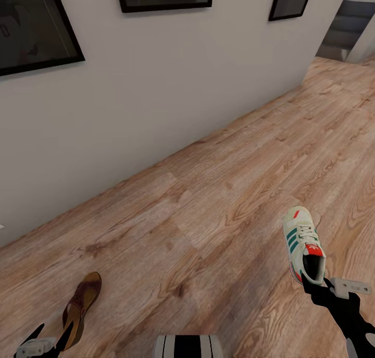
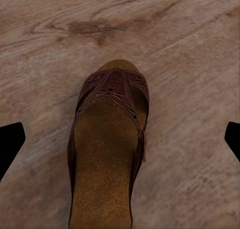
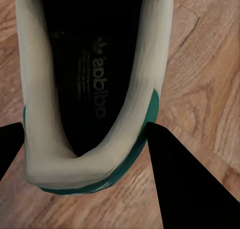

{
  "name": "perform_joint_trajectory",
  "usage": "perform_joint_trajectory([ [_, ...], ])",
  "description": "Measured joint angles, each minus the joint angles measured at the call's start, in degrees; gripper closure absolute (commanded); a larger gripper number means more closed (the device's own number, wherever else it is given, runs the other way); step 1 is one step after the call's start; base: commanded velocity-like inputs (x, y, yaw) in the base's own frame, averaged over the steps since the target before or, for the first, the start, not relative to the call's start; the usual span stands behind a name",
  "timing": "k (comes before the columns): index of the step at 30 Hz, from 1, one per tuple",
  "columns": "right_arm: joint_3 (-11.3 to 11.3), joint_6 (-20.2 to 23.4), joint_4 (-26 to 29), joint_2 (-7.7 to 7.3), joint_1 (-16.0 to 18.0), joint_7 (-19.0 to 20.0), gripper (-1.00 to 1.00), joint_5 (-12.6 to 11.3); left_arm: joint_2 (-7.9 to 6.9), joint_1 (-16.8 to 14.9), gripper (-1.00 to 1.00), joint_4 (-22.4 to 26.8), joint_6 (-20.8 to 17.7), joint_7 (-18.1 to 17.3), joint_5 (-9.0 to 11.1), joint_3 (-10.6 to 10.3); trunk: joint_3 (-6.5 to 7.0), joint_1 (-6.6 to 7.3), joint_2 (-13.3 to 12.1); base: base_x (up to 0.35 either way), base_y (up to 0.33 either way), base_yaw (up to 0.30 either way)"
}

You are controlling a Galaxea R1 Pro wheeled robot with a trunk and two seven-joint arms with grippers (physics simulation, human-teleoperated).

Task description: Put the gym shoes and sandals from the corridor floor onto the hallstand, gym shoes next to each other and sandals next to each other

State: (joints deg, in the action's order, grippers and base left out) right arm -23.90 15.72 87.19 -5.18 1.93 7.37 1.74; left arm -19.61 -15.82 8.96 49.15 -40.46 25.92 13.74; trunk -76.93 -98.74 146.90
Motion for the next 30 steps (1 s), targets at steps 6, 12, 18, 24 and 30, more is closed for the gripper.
perform_joint_trajectory([
  [6, -0.01, 0.0, 0.0, 0.0, 0.0, 0.0, 1.0, 0.0, 0.1, 0.0, -1.0, 0.0, -0.01, 0.02, 0.0, -0.03, -0.54, 0.0, 0.0, 0.0, 0.0, 0.0],
  [12, -0.01, 0.0, 0.0, 0.0, 0.0, -0.01, 1.0, 0.0, 0.21, 0.0, -1.0, 0.0, -0.01, 0.02, -0.01, -0.09, -1.09, 0.0, 0.0, 0.0, 0.0, 0.0],
  [18, -0.01, 0.0, -0.02, 0.0, 0.0, -0.01, 1.0, 0.01, 0.3, 0.0, -1.0, 0.0, 0.0, 0.02, -0.03, -0.11, -1.63, 0.0, 0.0, 0.0, 0.0, 0.0],
  [24, -0.01, 0.0, -0.02, 0.0, 0.0, -0.01, 1.0, 0.02, 0.29, 0.0, -1.0, 0.0, -0.01, 0.02, -0.05, -0.12, -2.18, 0.0, 0.0, 0.0, 0.0, 0.0],
  [30, -0.06, 0.0, -0.06, 0.0, 0.0, -0.01, 1.0, 0.02, 0.18, 0.0, -1.0, 0.0, 0.0, 0.03, -0.03, -0.12, -2.73, 0.0, 0.0, 0.0, 0.0, 0.0],
])
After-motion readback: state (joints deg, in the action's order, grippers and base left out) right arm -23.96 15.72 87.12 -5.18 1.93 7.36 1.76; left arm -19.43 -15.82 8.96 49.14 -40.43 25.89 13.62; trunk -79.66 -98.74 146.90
